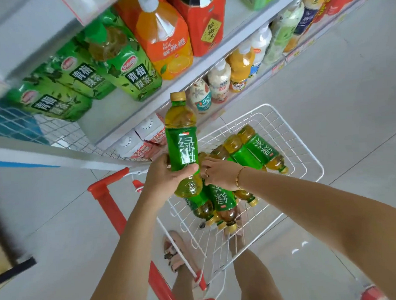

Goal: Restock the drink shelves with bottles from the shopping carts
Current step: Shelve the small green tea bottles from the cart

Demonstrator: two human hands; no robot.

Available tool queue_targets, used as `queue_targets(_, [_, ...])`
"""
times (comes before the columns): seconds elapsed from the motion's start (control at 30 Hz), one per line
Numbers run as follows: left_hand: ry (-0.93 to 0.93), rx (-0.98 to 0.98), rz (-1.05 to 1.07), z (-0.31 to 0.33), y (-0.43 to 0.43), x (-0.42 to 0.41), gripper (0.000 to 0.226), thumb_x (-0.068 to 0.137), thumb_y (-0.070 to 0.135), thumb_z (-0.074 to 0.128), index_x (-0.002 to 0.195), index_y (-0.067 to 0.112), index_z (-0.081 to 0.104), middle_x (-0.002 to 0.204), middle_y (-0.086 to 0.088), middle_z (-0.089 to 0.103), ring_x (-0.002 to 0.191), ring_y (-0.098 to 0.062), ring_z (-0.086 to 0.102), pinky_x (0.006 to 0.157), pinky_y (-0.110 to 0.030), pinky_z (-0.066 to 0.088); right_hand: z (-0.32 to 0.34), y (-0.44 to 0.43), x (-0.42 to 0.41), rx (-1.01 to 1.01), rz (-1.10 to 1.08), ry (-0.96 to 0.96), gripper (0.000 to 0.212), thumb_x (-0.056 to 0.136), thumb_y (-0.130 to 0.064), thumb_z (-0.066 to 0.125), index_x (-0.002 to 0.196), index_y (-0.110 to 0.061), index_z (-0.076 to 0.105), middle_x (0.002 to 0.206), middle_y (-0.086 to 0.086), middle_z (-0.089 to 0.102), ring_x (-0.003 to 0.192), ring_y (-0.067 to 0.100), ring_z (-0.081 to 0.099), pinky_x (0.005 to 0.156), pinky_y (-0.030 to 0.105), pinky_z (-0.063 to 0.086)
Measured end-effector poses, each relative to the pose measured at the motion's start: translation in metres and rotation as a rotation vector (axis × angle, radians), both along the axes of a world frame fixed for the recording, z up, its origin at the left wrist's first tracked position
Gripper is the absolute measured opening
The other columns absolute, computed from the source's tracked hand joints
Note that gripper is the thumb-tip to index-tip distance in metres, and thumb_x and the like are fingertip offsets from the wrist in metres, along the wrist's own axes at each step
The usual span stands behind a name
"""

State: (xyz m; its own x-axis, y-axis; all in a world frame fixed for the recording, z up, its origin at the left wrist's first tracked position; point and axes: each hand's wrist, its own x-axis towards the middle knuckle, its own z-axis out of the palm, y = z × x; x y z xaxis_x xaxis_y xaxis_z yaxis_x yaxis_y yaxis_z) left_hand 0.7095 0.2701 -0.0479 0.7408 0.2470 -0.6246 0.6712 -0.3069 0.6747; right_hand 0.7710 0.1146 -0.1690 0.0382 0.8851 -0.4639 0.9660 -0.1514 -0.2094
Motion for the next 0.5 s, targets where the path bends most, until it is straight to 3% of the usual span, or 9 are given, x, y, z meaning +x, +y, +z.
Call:
queue_targets(0.13, [0.027,-0.064,0.051,0.001,0.0,-0.008,0.032,0.074,0.027,0.078,0.095,0.035,0.055,0.09,0.022,0.061,0.083,0.005,0.058,0.063,-0.014,0.04,-0.002,0.006,0.007,-0.105,0.013,0.02,0.046,0.086,-0.014,0.06,0.13,-0.017,0.047,0.138,0.004,0.047,0.136,0.026,0.027,0.117,0.04,0.014])
queue_targets(0.27, [0.041,-0.054,0.086,0.002,0.004,-0.018,0.036,0.071,0.032,0.079,0.099,0.031,0.057,0.096,0.017,0.064,0.089,0.0,0.061,0.067,-0.019,0.043,-0.001,-0.016,0.017,-0.398,-0.018,-0.033,0.044,0.081,-0.019,0.068,0.123,-0.017,0.056,0.123,0.004,0.054,0.119,0.026,0.045,0.095,0.036,0.047])
queue_targets(0.37, [0.043,-0.039,0.105,0.005,0.007,-0.027,0.035,0.072,0.033,0.078,0.101,0.027,0.059,0.097,0.015,0.065,0.089,0.0,0.061,0.07,-0.02,0.047,0.0,-0.047,0.02,-0.533,-0.202,0.052,0.044,0.077,-0.023,0.073,0.116,-0.013,0.057,0.106,0.003,0.062,0.1,0.023,0.059,0.081,0.028,0.053])
queue_targets(0.43, [0.046,-0.055,0.13,0.007,0.006,-0.032,0.034,0.072,0.034,0.078,0.099,0.03,0.059,0.1,0.012,0.067,0.09,-0.001,0.063,0.072,-0.022,0.05,0.006,-0.067,0.019,-0.565,-0.356,0.119,0.052,0.071,-0.031,0.077,0.117,-0.018,0.055,0.101,0.0,0.064,0.094,0.021,0.061,0.079,0.026,0.052])
queue_targets(0.5, [0.041,-0.062,0.152,0.015,0.002,-0.038,0.038,0.071,0.036,0.079,0.103,0.03,0.059,0.1,0.012,0.067,0.087,0.001,0.064,0.066,-0.015,0.048,0.021,-0.085,0.018,-0.525,-0.506,0.177,0.051,0.067,-0.036,0.078,0.111,-0.022,0.057,0.095,-0.004,0.063,0.089,0.015,0.059,0.079,0.026,0.052])
